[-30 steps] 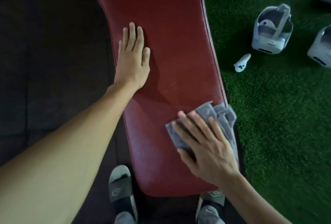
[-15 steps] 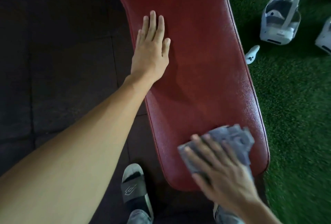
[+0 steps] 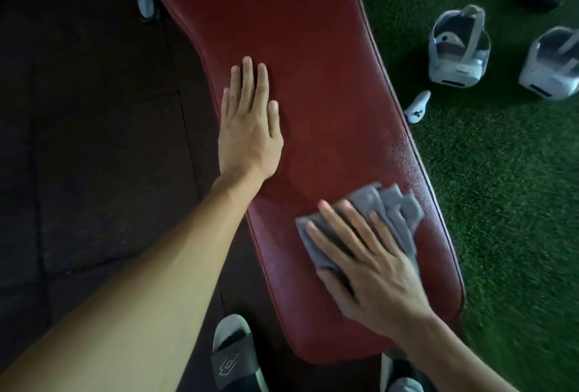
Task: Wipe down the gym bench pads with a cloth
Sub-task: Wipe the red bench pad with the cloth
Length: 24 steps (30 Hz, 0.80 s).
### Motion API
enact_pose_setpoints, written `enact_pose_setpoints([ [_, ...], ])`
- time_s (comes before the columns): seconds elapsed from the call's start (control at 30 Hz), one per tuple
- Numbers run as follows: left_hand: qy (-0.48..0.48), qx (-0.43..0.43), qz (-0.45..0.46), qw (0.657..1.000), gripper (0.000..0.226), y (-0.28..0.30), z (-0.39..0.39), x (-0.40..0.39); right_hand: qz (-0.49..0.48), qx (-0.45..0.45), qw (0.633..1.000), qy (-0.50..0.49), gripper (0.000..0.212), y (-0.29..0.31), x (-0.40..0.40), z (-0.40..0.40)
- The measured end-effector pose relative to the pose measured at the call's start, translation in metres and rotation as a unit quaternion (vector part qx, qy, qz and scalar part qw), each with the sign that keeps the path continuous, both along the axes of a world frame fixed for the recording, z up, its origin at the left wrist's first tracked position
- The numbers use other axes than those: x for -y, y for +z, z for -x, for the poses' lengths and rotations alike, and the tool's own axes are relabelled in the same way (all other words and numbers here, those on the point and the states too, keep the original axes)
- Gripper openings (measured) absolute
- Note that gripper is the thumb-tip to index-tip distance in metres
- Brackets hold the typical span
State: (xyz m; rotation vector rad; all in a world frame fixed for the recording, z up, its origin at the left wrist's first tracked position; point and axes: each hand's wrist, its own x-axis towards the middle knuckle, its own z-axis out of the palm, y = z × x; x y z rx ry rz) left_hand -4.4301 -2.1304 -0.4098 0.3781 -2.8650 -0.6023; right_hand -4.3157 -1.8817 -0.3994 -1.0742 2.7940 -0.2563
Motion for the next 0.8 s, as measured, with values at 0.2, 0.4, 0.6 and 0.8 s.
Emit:
enact_pose_setpoints([
  [0.2,0.01,-0.005,0.012,1.0,0.056,-0.001,-0.001,-0.003,-0.007,-0.04,0.987,-0.155,0.066,0.002,0.014,0.078],
  [0.4,0.016,-0.013,0.004,1.0,0.057,-0.004,0.0,-0.001,0.012,-0.057,0.988,-0.145,0.063,0.007,0.079,0.146],
  [0.6,0.016,-0.011,-0.003,1.0,0.056,-0.002,-0.001,-0.001,-0.026,0.002,0.998,0.052,0.064,0.008,-0.009,0.049],
  [0.8,0.016,-0.015,0.001,1.0,0.055,-0.005,0.0,0.0,-0.023,0.003,0.999,-0.038,0.085,0.016,-0.008,0.059],
])
